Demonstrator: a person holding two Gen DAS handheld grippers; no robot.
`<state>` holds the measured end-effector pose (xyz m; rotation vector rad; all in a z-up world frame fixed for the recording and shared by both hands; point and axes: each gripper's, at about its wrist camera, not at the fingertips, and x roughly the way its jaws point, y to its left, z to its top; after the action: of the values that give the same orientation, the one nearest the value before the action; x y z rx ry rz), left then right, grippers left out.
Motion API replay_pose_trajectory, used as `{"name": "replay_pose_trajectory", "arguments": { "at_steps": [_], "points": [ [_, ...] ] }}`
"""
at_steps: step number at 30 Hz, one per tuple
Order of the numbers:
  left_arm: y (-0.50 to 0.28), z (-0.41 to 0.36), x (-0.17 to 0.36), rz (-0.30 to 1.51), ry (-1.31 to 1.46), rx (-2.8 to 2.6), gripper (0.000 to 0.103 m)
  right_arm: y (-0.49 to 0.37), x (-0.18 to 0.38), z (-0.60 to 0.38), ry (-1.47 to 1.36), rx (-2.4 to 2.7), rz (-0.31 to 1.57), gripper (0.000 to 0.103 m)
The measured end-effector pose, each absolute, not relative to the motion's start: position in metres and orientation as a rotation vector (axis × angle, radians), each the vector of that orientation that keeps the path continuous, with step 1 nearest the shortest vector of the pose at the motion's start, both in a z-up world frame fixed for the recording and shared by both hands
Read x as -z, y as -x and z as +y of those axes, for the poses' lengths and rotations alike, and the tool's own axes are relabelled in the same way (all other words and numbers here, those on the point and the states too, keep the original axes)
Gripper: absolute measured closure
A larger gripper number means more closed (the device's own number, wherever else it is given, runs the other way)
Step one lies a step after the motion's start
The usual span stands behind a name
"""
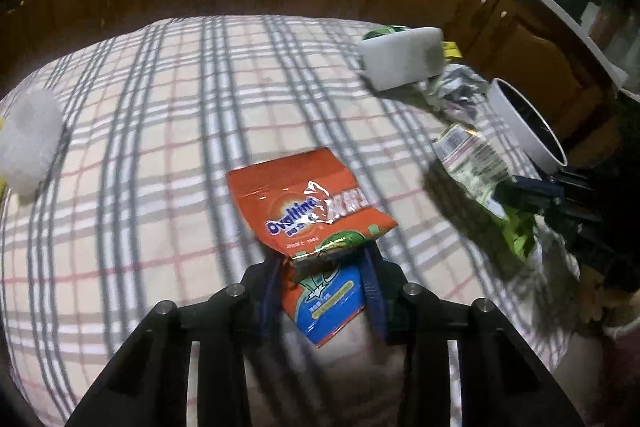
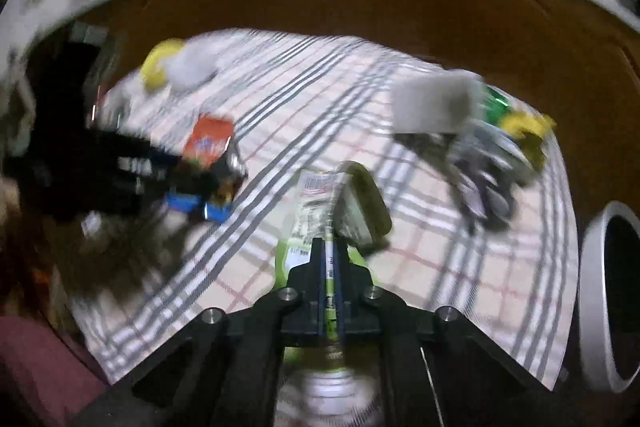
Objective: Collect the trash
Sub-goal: 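Carry both items over the bin and open both tools to drop them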
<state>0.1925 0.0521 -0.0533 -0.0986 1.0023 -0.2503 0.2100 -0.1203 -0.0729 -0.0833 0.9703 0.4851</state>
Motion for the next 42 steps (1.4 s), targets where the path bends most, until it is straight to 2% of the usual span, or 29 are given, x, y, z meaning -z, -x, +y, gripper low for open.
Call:
{"name": "replay_pose_trajectory", "arguments": {
  "at_steps": [6,14,28,42],
  "points": [
    [-0.198,0.017,0.047,0.991,0.081,0.332,0.07,-0.187,0.054,-0.178,-0.189,-0.367,0.906,0.1],
    [-0.208,-0.039,0.032,0.967,0.032,0.446,0.07,-0.165,0.049,-0.244,-0.361,-0.204,0.876,0.1],
    [-0.252,-0.129,0.017,0.941,-0.03,0.572,0.07,-0.155,0.026,-0.329,-0.445,-0.014,0.777,0.1],
    [-0.313,-0.201,0.027,0.993,-0.092,0.631,0.07,-0.181,0.041,-0.396,-0.518,0.071,0.812,0.1]
  ]
}}
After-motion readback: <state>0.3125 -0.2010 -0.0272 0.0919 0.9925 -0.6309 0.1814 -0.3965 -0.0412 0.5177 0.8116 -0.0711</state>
